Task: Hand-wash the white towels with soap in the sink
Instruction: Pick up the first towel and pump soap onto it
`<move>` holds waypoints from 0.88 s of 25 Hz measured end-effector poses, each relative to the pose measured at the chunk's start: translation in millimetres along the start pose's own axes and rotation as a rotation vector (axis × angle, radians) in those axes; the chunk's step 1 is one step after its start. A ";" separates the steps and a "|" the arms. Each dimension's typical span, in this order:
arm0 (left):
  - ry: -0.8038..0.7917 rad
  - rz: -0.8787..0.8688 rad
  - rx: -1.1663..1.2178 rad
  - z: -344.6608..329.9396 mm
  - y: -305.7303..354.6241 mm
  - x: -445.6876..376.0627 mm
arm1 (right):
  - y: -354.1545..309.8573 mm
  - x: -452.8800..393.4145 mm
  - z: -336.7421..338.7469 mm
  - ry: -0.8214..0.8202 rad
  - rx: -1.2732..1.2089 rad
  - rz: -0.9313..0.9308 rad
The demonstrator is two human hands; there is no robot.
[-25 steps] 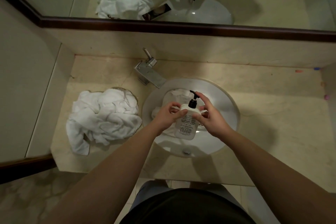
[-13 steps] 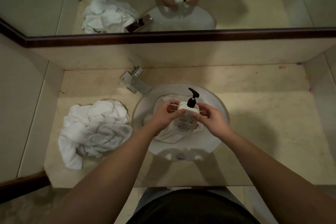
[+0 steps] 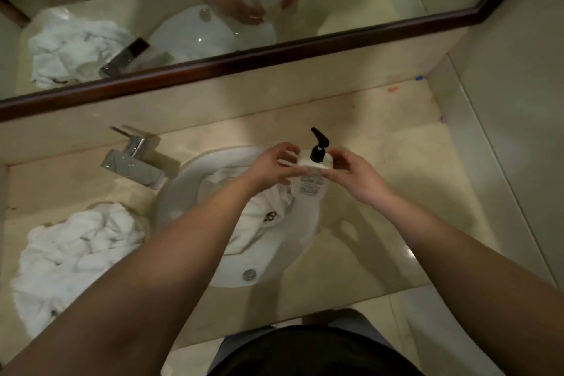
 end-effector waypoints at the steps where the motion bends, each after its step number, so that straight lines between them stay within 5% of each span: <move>1: 0.008 -0.001 -0.029 -5.4 3.1 -10.8 | 3.0 -5.9 9.3 0.020 0.009 -0.007; 11: 0.079 -0.100 -0.252 -21.8 16.4 -81.9 | 19.7 -54.3 42.5 0.144 0.056 -0.033; 22: 0.225 -0.184 -0.193 -18.5 18.0 -78.3 | 22.9 -54.0 29.4 0.281 -0.047 0.002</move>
Point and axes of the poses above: each hand's wrist, its own x-axis away from the middle knuckle, its own z-axis out of the back of the hand, y = z × x, the point moved 4 cm from there along -x, towards the middle knuckle, and after that the axes turned 4 degrees about -z, right-handed, at the moved point
